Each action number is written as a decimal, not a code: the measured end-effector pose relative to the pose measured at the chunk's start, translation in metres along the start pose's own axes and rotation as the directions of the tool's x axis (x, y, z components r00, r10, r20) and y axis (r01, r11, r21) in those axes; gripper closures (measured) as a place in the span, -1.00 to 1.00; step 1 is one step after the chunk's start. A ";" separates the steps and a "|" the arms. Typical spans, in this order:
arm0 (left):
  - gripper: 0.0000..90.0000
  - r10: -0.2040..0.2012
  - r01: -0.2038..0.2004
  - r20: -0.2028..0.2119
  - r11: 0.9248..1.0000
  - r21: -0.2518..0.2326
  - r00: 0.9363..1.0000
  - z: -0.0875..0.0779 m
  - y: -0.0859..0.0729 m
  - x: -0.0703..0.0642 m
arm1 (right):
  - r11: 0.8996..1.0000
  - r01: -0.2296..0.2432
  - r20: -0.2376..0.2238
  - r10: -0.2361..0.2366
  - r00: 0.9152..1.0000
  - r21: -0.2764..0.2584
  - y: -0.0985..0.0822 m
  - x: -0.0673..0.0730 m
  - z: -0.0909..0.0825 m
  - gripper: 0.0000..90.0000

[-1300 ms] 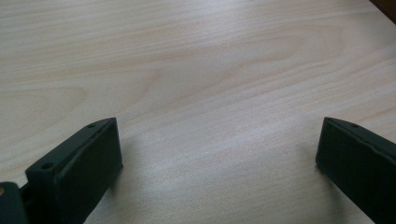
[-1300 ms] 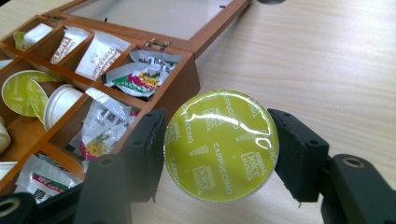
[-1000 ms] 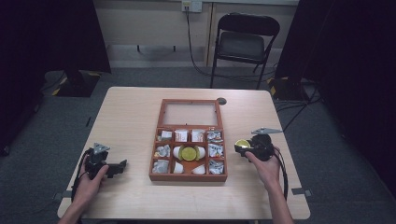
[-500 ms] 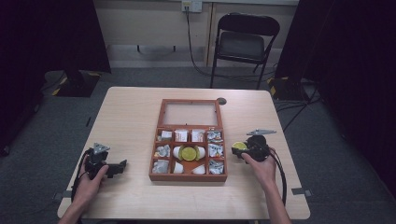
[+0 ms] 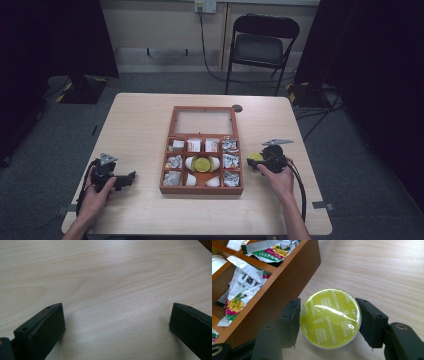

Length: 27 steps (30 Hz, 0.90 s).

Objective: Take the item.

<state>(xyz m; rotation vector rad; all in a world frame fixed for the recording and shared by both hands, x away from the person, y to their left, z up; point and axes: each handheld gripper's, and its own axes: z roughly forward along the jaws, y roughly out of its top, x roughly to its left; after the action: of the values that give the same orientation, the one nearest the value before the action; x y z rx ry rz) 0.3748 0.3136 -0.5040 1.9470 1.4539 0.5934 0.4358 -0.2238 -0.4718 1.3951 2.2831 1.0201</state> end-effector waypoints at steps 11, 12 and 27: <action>-1.00 0.000 0.000 0.000 1.000 0.000 1.000 0.000 0.000 0.000 | 1.000 -0.009 0.005 0.009 1.000 0.001 0.001 -0.001 -0.001 -0.24; -1.00 0.000 0.000 0.000 1.000 0.000 1.000 0.000 0.000 0.000 | 1.000 -0.009 0.000 0.009 1.000 -0.001 0.001 -0.001 -0.001 -0.27; -1.00 -0.001 0.001 0.000 1.000 0.000 1.000 0.000 0.000 0.000 | 0.997 -0.048 0.000 0.048 0.999 -0.062 0.003 -0.005 -0.021 -0.46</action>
<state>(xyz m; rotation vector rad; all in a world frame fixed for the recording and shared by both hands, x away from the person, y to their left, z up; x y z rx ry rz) 0.3747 0.3135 -0.5040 1.9465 1.4539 0.5928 0.4287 -0.2363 -0.4559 1.4316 2.2073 1.0949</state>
